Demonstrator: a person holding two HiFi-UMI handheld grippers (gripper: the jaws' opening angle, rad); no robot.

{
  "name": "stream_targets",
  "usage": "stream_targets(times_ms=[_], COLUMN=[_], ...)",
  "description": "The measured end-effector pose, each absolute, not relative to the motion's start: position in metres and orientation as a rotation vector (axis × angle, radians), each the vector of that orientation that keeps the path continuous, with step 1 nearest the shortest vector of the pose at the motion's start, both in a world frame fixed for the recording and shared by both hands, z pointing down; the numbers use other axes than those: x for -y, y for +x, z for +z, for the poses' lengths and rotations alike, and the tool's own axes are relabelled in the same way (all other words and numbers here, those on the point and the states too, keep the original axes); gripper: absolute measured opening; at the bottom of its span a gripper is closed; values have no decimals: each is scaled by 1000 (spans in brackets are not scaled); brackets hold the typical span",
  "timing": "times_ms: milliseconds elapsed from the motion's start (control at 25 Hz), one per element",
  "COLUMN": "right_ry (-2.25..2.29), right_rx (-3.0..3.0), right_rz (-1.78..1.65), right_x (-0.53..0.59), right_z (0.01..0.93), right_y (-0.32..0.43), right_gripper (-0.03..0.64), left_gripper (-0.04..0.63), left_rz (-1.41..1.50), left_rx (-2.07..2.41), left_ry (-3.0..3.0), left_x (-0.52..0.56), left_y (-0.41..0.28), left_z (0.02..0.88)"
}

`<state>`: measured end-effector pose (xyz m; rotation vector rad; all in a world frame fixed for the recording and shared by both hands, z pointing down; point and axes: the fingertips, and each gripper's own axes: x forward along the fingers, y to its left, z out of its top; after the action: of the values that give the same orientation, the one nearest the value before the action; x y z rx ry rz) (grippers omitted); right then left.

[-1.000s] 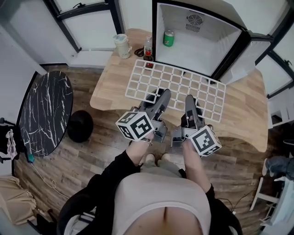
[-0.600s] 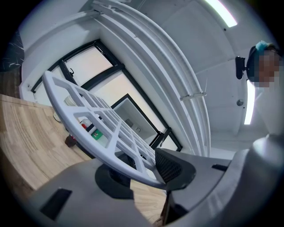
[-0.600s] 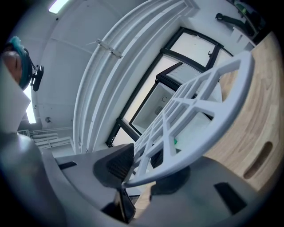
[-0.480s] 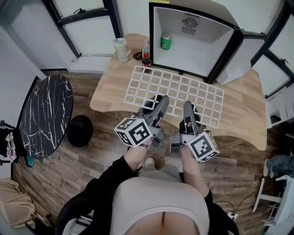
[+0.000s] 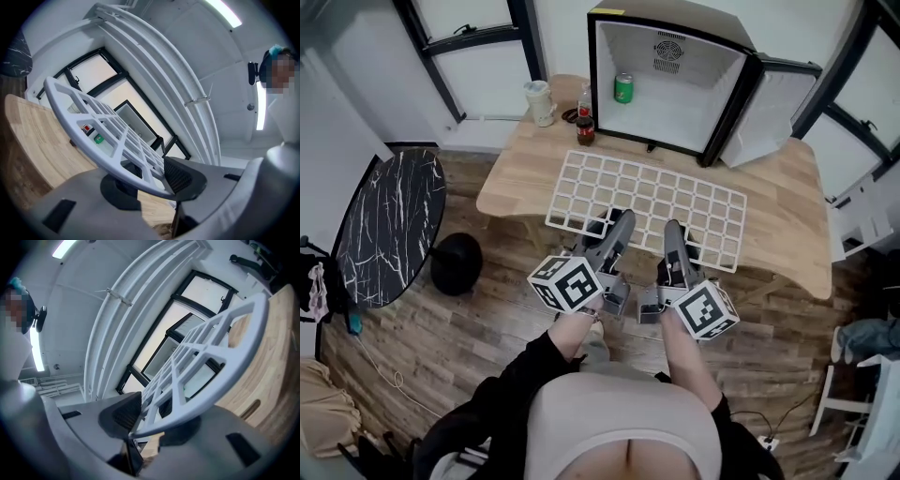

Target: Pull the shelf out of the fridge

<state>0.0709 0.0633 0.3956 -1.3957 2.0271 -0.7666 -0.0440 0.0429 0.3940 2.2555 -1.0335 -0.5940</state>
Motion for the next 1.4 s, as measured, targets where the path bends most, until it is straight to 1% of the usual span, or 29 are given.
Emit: stream_targets(times_ms=[240, 480, 1400], right_ry=[-1391, -1395, -1419], right_rx=[-2054, -2058, -2052], right_rz=[-779, -758, -729], right_x=[-115, -142, -137], right_z=[397, 390, 385], right_y=[84, 84, 74], right_gripper=[121, 123, 129], left_gripper=[149, 149, 149], left_rz=[-595, -596, -583], left_rx=[1056, 1041, 1015], left_ry=[2240, 2252, 2272], left_x=[-96, -123, -116], left_y=[-31, -30, -40], left_z=[397, 390, 384])
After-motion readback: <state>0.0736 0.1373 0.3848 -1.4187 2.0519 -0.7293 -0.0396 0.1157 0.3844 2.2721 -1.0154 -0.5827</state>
